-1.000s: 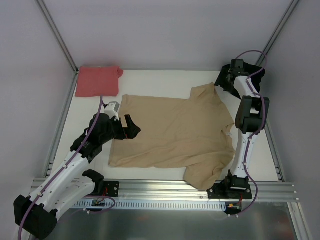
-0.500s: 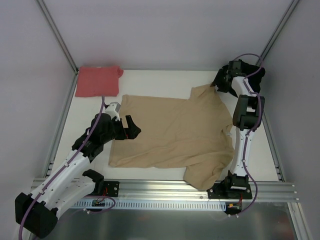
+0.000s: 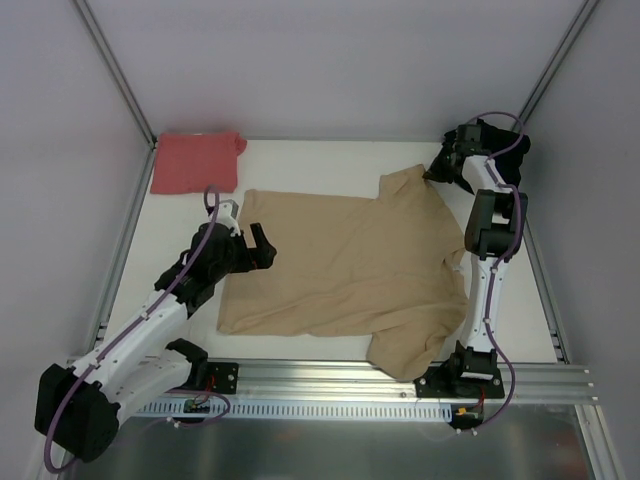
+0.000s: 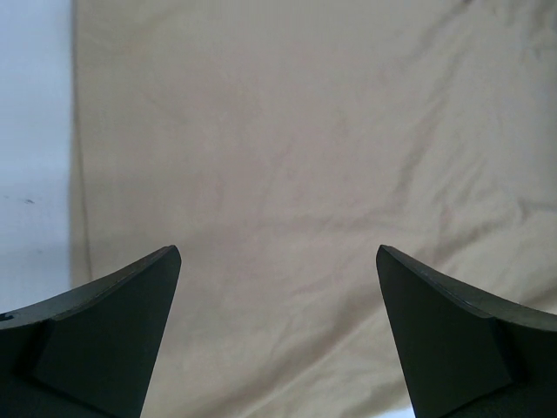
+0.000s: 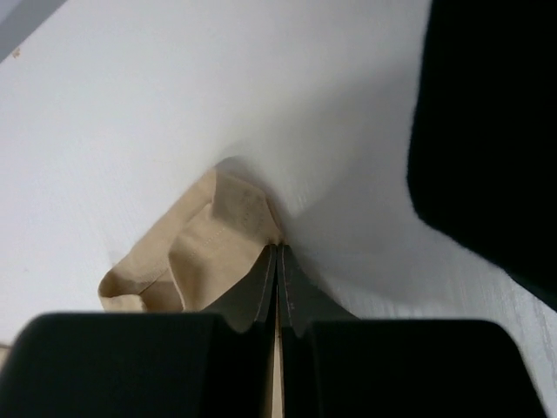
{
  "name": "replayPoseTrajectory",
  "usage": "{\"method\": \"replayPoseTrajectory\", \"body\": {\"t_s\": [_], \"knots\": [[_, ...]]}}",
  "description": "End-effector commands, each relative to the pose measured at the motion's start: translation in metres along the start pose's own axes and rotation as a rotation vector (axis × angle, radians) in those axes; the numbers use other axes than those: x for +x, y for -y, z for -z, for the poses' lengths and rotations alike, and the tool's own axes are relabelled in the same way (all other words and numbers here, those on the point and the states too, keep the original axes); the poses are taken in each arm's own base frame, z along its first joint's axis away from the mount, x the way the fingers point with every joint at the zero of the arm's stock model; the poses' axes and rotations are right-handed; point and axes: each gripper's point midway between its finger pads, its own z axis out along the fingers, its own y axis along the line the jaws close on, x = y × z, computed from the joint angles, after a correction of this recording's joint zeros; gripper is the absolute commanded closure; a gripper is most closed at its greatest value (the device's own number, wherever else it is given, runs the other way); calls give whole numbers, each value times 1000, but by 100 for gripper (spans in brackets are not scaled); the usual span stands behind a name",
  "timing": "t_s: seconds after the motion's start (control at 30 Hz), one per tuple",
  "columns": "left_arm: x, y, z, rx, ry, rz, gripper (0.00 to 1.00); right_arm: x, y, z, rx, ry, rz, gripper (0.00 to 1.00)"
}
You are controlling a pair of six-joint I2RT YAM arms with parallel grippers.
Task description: Fold and stack the t-shirts
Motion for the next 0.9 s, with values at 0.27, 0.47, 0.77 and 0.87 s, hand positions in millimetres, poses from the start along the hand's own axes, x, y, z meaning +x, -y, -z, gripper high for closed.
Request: {"method": "replayPoseTrajectory", "body": {"t_s": [0.27,0.47,0.77,0.87], "knots": [[-114,-37,-117,-272,206,-234,1,-14,-25,30,-92,46,-27,100],[-131,-67,-160,-215,92,-198,1,-14,-31,39,-116,43,-37,100],[-146,-105,-194,-141,-23,-104,4,-11,-30,44,-118,32,-23,100],[-139,-104,-205,-79,-118,-33,5,-12,-29,44,-114,34,-23,100]]}}
